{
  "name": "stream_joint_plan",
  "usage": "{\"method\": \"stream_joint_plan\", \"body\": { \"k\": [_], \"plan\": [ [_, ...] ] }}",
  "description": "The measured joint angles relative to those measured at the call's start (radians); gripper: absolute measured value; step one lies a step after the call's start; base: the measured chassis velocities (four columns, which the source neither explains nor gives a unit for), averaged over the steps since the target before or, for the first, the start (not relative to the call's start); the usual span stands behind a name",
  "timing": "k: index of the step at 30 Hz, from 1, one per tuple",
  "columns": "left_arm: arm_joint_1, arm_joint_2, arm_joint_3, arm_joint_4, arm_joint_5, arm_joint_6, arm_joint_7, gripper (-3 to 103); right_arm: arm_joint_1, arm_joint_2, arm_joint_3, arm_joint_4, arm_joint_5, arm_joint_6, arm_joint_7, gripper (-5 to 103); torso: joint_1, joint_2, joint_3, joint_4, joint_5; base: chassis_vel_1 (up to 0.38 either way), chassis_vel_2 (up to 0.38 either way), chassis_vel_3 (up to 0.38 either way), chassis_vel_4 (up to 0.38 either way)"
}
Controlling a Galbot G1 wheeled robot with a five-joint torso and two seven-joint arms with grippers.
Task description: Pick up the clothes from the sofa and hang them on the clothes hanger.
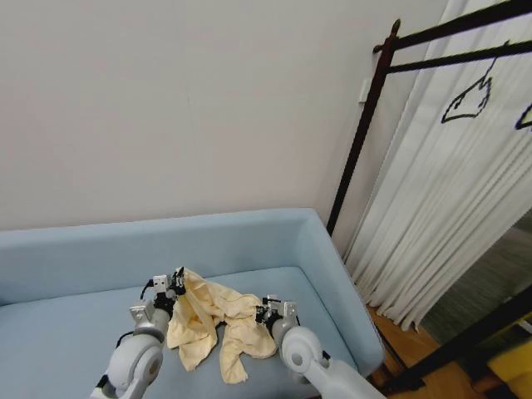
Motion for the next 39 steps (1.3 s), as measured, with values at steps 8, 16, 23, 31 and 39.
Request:
{"method": "stream_joint_plan", "body": {
  "k": [8, 16, 23, 31, 39],
  "plan": [
    [-0.004, 0.005, 0.000, 0.000, -0.003, 0.000, 0.000, 1, -0.005, 0.001, 0.000, -0.002, -0.004, 0.000, 0.001, 35, 0.000, 0.000, 0.000, 0.0000, 0.0000, 0.000, 0.000, 0.000, 0.000],
    [-0.002, 0.002, -0.001, -0.001, -0.003, 0.000, 0.000, 1, -0.008, 0.011, 0.018, -0.005, 0.054, 0.030, 0.004, 42, 0.000, 0.000, 0.000, 0.0000, 0.0000, 0.000, 0.000, 0.000, 0.000],
    [-0.003, -0.001, 0.002, -0.001, 0.000, 0.000, 0.000, 1, -0.026, 0.009, 0.032, -0.005, 0.062, 0.034, 0.006, 20, 0.000, 0.000, 0.000, 0.0000, 0.0000, 0.000, 0.000, 0.000, 0.000],
    [-0.003, -0.007, 0.004, 0.003, 0.004, -0.002, 0.001, 1, -0.034, 0.000, 0.047, 0.011, 0.067, 0.034, 0.004, 1, 0.000, 0.000, 0.000, 0.0000, 0.0000, 0.000, 0.000, 0.000, 0.000],
    [-0.001, -0.005, -0.003, 0.004, 0.002, -0.010, 0.002, 1, -0.007, 0.001, 0.066, 0.027, 0.041, 0.039, -0.002, 0, 0.000, 0.000, 0.000, 0.0000, 0.0000, 0.000, 0.000, 0.000, 0.000]
  ]
}}
